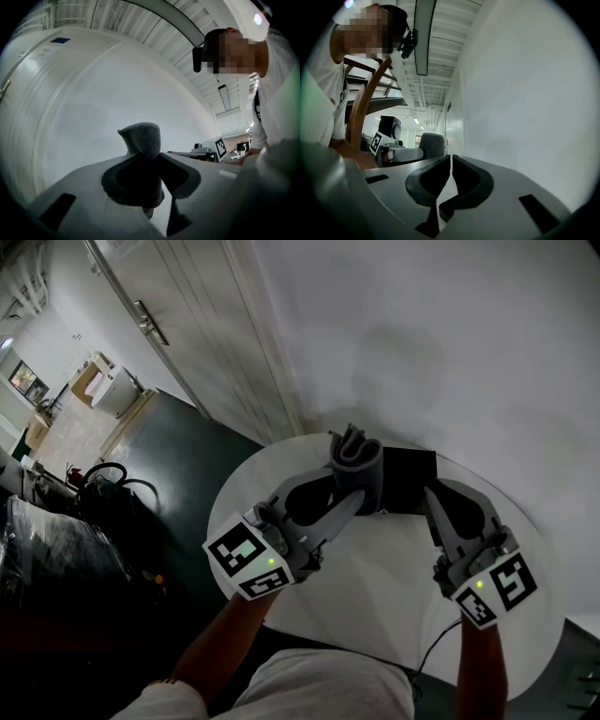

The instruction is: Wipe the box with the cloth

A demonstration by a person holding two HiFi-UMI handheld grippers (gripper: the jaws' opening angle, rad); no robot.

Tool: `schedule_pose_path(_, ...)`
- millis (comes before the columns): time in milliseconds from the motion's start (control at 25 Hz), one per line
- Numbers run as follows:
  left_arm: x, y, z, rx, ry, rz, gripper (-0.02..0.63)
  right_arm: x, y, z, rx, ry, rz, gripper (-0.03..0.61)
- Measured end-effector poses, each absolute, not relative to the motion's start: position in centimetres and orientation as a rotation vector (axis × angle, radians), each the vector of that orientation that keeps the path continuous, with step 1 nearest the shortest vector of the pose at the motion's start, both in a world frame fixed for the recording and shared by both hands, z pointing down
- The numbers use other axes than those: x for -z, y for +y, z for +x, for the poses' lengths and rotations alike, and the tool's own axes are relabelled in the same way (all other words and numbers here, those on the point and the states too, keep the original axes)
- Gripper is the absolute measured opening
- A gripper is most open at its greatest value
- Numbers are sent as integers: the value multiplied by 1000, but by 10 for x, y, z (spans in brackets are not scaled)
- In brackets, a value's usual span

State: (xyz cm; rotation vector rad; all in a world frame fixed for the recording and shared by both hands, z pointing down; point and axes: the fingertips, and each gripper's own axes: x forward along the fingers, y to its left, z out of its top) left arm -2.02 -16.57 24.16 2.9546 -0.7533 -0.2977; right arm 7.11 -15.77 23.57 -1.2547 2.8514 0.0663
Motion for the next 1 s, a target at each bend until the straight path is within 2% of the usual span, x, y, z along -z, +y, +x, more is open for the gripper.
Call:
schedule_pose_path(360, -234, -143, -10, 339, -732, 3051, 109, -221, -131, 56, -229, 2796, -1200, 15)
schedule_pose_path(1000, -228, -125, -27, 412, -769, 3075, 107, -218, -119, 49, -241, 2714, -1250, 12)
